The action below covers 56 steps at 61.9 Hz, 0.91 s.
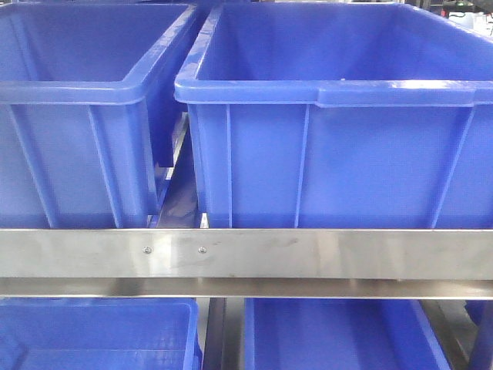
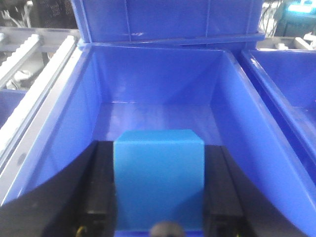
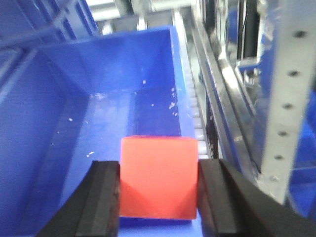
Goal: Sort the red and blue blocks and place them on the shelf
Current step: 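Lower the blue and red cubes down into the bins, then open both grippers to release the cubes into the bins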
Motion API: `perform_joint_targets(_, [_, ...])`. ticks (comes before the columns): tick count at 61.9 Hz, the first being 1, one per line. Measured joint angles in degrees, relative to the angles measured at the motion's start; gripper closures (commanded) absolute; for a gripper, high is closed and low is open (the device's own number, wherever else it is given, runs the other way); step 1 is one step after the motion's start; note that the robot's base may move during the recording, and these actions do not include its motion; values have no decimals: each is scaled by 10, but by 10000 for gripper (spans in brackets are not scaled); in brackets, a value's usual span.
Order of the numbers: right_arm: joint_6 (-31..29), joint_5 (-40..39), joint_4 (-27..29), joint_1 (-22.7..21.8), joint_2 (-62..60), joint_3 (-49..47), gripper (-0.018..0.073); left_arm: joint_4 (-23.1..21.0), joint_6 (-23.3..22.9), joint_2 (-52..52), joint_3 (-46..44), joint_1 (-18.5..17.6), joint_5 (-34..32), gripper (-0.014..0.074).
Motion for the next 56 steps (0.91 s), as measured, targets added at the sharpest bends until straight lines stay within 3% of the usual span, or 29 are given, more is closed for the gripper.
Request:
perform_joint_targets(18, [-2,-41,0,77,196,-105,501,0,0,196,-121,0,0,470])
perform_joint_targets(34, [-2,-44,-8,83,323,-168,487,-3,0,306,-176,0,0,466])
perform_joint_targets(38, [-3,-44,-14,83,336,-172,407,-4,0,322,-179,0,0,456])
perform_joint_targets(42, [-7,-43,-21,83,346,-173,267,-4,0,335,-180,0,0,411])
perform_joint_targets(48, [-12,-39,-30,83,352,-173,79,-4,0,354,-180,0,0,254])
perform_joint_targets(52, [-14,-39,-35,83,355,-173,50,-6,0,361,-180,0,0,138])
perform_joint_targets(56, [-15,-40,-38,83,355,-173,52,-11,0,364,-180,0,0,103])
